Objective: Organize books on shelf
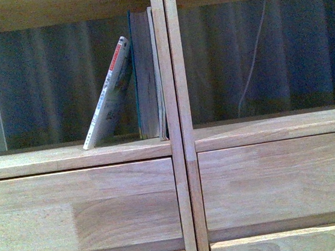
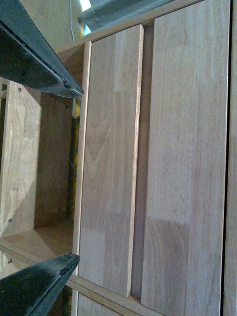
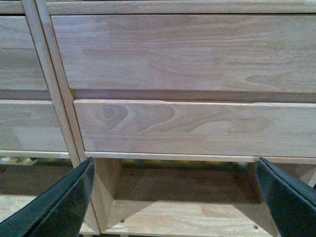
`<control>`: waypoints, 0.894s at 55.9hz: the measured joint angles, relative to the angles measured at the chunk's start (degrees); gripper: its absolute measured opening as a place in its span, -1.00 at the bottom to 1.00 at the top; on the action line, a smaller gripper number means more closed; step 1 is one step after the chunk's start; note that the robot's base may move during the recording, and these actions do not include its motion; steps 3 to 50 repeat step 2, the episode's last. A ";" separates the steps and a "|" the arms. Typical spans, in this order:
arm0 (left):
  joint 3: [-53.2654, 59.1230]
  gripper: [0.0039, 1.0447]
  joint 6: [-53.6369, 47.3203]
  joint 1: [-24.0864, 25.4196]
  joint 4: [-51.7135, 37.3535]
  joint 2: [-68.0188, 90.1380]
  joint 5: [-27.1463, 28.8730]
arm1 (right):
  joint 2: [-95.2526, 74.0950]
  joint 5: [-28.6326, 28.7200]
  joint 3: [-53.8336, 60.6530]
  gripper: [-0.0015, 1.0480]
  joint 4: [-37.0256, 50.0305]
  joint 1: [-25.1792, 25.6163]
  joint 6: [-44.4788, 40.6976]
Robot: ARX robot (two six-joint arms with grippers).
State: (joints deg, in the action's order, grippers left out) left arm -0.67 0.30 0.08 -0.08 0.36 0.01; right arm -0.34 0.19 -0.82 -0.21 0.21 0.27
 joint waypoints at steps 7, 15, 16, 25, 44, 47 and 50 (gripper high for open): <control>0.00 0.86 0.00 0.00 0.00 0.00 0.00 | 0.00 0.00 0.00 0.86 0.00 0.00 0.00; 0.00 0.86 0.00 0.00 0.00 0.00 0.00 | 0.00 0.00 0.00 0.86 0.00 0.00 0.00; 0.00 0.86 0.00 0.00 0.00 0.00 0.00 | 0.00 0.00 0.00 0.86 0.00 0.00 0.00; 0.00 0.86 0.00 0.00 0.00 0.00 0.00 | 0.00 0.00 0.00 0.86 0.00 0.00 0.00; 0.00 0.86 0.00 0.00 0.00 0.00 0.00 | 0.00 0.00 0.00 0.86 0.00 0.00 0.00; 0.00 0.86 0.00 0.00 0.00 0.00 0.00 | 0.00 0.00 0.00 0.86 0.00 0.00 0.00; 0.00 0.86 0.00 0.00 0.00 0.00 0.00 | 0.00 0.00 0.00 0.86 0.00 0.00 0.00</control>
